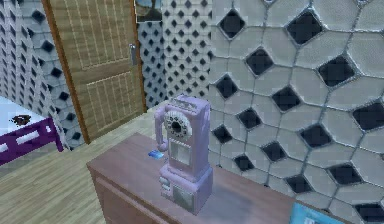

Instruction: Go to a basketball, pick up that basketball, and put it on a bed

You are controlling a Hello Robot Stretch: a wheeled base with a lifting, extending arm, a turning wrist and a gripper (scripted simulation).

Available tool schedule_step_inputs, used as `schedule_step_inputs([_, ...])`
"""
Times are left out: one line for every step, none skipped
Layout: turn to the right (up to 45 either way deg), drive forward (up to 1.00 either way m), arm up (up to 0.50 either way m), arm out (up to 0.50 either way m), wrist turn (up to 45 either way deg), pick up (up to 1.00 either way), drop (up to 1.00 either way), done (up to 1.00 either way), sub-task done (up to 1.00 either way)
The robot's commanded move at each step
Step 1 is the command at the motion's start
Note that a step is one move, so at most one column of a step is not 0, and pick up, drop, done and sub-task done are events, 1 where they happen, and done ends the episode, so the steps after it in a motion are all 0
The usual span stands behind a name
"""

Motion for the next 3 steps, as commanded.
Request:
schedule_step_inputs([0.0, 0.00, 0.00, 0.00, -45.0, 0.00, 0.00, 0.00, 0.00])
schedule_step_inputs([0.0, 0.00, 0.00, 0.00, -45.0, 0.00, 0.00, 0.00, 0.00])
schedule_step_inputs([0.0, 0.00, 0.00, 0.00, -18.0, 0.00, 0.00, 0.00, 0.00])
